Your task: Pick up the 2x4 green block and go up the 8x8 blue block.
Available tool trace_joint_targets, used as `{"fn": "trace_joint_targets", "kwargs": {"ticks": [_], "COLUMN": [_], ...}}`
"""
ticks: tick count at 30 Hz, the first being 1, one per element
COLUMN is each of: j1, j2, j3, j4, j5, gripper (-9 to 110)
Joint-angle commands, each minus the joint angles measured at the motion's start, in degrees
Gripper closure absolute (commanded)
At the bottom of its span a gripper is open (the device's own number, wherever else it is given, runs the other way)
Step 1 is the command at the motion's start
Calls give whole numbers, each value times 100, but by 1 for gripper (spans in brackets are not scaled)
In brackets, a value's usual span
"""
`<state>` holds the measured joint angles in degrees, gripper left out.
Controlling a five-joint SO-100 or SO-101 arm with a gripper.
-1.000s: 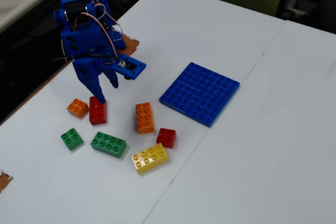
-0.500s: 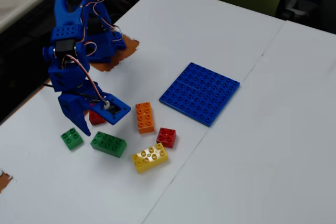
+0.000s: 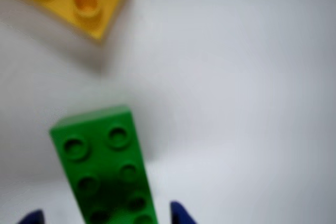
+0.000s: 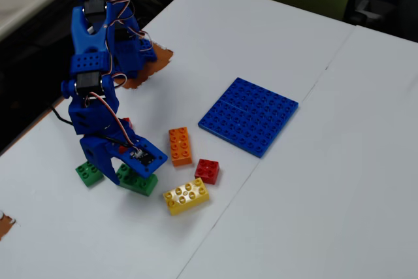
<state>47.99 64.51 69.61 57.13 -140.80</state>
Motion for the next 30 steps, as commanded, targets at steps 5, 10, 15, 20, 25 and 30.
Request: {"fn": "trace_joint_targets", "kwargs": {"ticks": [5,10,15,20,25,30], "j1": [-237,-272,-255,-237,-272,-299], "j2": [-70,-193,-308,-387,-360,-255], "j3": [-325,-325,-325,-325,-325,-316], "j4": [-211,-360,-466,-492,-448,-272], "j5": [-378,-475,-527,-492,-18,264], "gripper": [72,72,73,76,97,98]}}
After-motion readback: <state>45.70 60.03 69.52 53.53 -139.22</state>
